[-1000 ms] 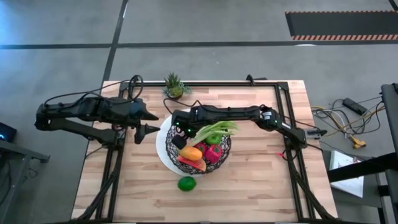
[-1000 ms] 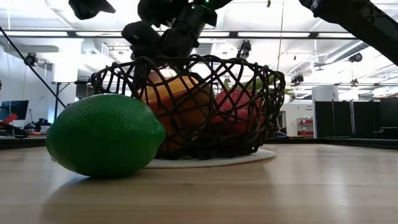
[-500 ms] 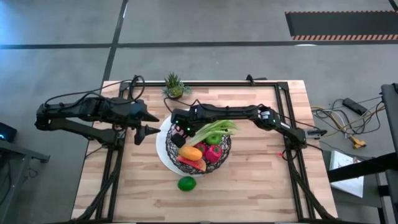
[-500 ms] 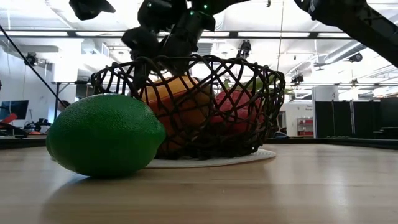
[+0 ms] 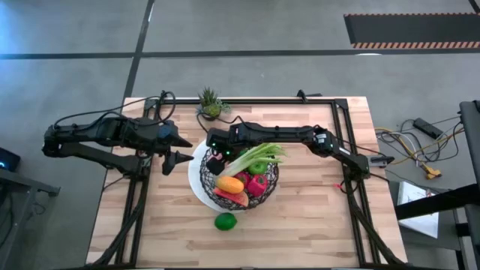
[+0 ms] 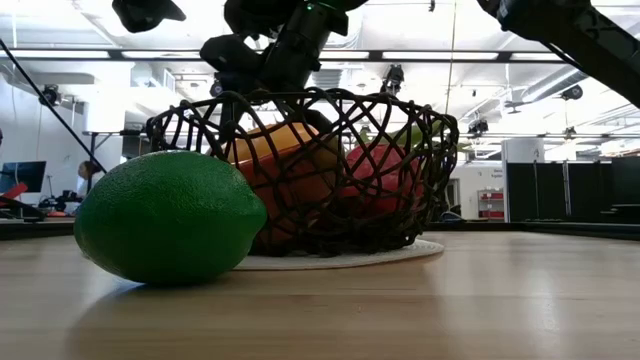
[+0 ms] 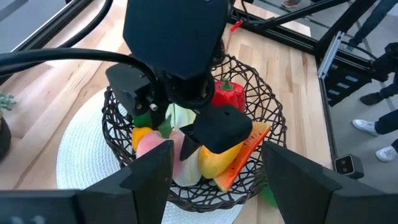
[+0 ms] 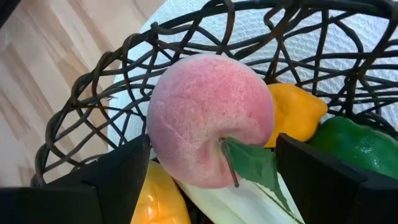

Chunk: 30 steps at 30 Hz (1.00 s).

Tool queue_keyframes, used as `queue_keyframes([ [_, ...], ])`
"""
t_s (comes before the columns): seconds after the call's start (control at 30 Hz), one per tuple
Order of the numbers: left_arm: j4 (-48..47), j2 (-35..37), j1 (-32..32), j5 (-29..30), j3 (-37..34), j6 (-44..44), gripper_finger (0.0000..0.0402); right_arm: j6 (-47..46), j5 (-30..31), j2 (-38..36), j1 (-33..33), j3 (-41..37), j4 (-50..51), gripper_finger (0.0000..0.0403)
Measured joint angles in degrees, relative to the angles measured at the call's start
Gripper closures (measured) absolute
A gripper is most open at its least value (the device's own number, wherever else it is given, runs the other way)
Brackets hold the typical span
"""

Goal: Build produce basket
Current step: Put the pink peach into the wire basket, then put the green lime into the wire basket

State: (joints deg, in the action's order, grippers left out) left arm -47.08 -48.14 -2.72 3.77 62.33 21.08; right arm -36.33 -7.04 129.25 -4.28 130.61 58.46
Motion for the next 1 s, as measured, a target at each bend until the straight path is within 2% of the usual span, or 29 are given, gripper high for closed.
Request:
queue_keyframes([
  [0.27,-0.17,0.0,0.02,-0.42,0.0,-0.5,0.0176,2.74,1.27,-1.51,-0.15,1.87,3.03,0.0075],
  [0.43,-0.98,0.56,0.01,-0.46,0.0,-0.53,0.0176,4.08,9.7,-4.22,0.49,2.37,6.55,0.0075],
  [0.57,-4.07,1.12,0.02,-1.14,-0.03,-0.04,0.0176,5.73,15.76,-7.32,3.57,2.25,7.99,0.0075],
  [0.63,-4.99,1.27,0.01,-2.91,-0.35,2.51,0.0175,6.42,18.83,-8.78,5.41,2.27,8.57,0.0075],
  [0.77,-6.7,0.56,0.01,-6.07,-1.44,6.97,0.0176,6.82,20.63,-11.48,8.79,-0.04,9.01,0.0076],
  [0.9,-6.9,-0.36,-0.21,-14.93,-3.08,6.55,0.0176,6.08,21.98,-15.46,11.82,-6.26,12.56,0.0076],
  [1.0,-10.35,-1.66,-2.69,-20.4,-3.54,3.99,0.0176,5.93,22.52,-20.07,12.76,-13.94,13.17,0.0076],
])
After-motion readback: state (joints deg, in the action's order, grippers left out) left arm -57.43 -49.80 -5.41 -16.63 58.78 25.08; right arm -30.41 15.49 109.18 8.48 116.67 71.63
